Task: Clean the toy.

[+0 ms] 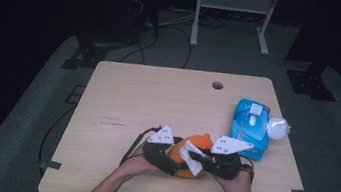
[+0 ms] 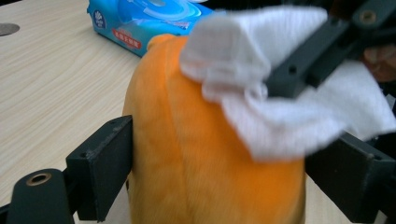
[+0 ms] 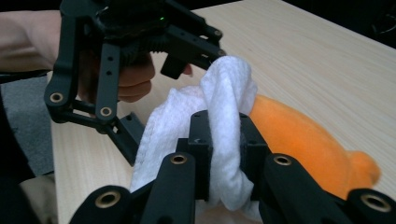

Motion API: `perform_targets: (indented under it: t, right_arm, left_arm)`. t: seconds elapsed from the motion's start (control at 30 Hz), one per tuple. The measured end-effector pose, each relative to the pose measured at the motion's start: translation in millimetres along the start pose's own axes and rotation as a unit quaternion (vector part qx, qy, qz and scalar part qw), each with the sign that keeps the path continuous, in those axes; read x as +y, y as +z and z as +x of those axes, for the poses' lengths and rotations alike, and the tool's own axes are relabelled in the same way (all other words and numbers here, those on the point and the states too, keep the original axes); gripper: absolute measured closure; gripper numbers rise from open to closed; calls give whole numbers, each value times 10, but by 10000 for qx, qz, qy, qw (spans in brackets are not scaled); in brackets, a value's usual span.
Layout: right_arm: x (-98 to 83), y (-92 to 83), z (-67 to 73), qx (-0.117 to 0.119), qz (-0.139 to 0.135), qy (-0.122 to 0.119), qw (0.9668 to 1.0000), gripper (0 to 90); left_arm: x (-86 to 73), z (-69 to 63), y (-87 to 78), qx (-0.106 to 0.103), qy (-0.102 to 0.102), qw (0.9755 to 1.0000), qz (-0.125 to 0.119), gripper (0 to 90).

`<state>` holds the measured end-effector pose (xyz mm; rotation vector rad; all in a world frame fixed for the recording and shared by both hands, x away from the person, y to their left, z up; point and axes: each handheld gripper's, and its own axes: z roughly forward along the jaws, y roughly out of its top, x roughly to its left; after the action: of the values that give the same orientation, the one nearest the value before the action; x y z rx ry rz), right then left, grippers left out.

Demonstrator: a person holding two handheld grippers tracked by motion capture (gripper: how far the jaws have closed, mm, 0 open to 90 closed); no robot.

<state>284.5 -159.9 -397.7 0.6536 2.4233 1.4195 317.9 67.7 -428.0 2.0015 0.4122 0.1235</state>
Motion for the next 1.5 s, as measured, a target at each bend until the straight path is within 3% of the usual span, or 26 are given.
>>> perform_targets:
  t: [0.07,0.13,0.27,0.43,0.5,0.57,0.6,0.67,0.8,0.9,1.0,1.13,1.23,1.33,1.4,1.5]
  right_arm:
    - [0,19,14,63,3,-42,10000,787]
    - [4,1,5,12,-3,-106,9999,787]
    - [-16,-75,-134,-162,-71,54,9998,788]
    - [-121,-159,-399,-350,-39,528,9980,785]
    - [-159,-181,-460,-372,-6,639,9973,782]
    - [-200,-199,-491,-369,12,725,9967,782]
    - [-207,-200,-488,-376,20,733,9966,782]
    - [-204,-188,-454,-430,48,677,9968,783]
    - [-140,-153,-298,-306,-11,480,9984,782]
    - [-92,-137,-181,-267,-50,182,9995,782]
    - [-110,-165,-255,-236,-94,351,9991,783]
    - [-185,-189,-393,-478,-17,571,9972,782]
    - [-267,-161,-476,-527,199,724,9958,782]
    - [-316,-115,-472,-402,349,756,9957,782]
    - [-300,-112,-435,-331,344,727,9962,783]
    - [-236,-141,-353,-112,156,646,9977,783]
  left_arm:
    - [6,-6,-4,-10,62,10000,13,148]
    - [-5,-25,-11,45,246,9997,17,232]
    - [-22,-47,-6,58,483,9988,66,302]
    - [-42,-44,-15,42,569,9983,84,313]
    - [-37,-34,-19,34,515,9986,87,293]
    - [-14,-18,-17,-30,307,9995,72,213]
    - [10,-13,-13,-70,166,9998,60,174]
    - [35,-27,-7,-70,95,9999,31,120]
    - [32,-24,-1,-64,12,9999,77,121]
    - [-6,-21,-38,-102,247,9996,117,227]
    - [-28,-27,-55,-87,454,9988,188,295]
    - [-62,-17,-79,-164,524,9983,187,312]
    - [-86,16,-102,-116,426,9989,146,307]
    - [-98,84,-126,13,159,9998,99,278]
    - [-102,116,-127,28,16,10000,73,271]
    - [-98,112,-109,64,-43,10000,19,270]
